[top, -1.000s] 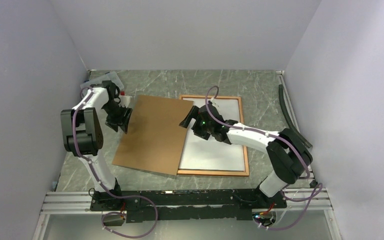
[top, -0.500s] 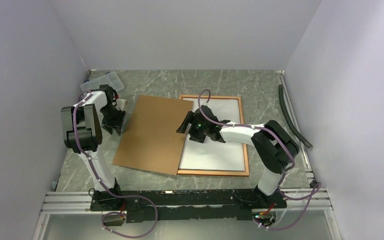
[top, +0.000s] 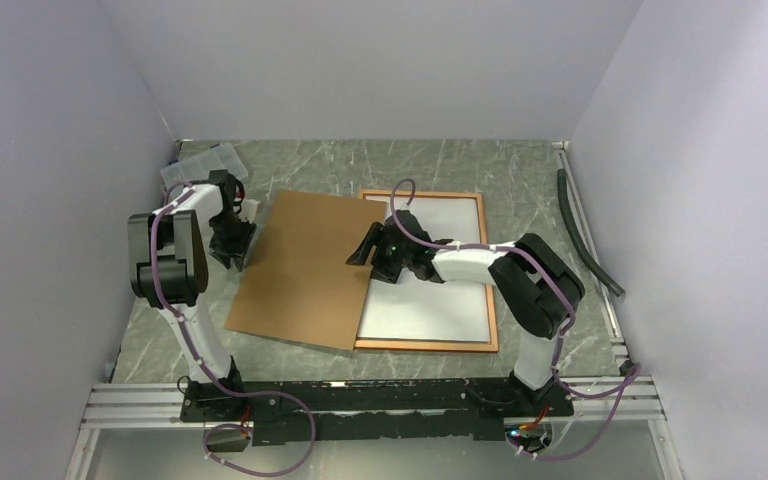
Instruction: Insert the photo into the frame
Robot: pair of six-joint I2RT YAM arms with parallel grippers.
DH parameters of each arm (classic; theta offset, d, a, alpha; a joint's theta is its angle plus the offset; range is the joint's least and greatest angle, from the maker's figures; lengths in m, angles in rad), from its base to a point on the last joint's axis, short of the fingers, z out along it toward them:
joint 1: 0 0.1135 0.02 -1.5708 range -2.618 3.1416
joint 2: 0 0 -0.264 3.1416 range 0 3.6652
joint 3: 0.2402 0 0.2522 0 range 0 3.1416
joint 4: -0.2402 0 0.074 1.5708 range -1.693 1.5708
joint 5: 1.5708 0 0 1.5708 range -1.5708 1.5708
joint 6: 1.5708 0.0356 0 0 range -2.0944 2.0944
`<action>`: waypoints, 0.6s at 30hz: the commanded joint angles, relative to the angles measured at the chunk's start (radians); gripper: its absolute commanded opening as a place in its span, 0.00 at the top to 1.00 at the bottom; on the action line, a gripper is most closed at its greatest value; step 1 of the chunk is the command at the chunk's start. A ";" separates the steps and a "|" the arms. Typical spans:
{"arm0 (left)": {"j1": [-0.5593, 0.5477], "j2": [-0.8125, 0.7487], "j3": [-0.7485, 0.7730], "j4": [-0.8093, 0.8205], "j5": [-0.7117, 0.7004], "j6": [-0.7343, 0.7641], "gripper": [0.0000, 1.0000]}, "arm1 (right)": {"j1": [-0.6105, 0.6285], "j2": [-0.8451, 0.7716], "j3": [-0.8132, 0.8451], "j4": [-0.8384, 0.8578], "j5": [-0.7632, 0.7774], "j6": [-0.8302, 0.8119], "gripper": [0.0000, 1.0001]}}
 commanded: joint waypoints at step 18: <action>-0.119 0.079 -0.090 0.038 0.189 -0.015 0.71 | 0.056 -0.009 0.060 0.276 -0.098 0.119 0.43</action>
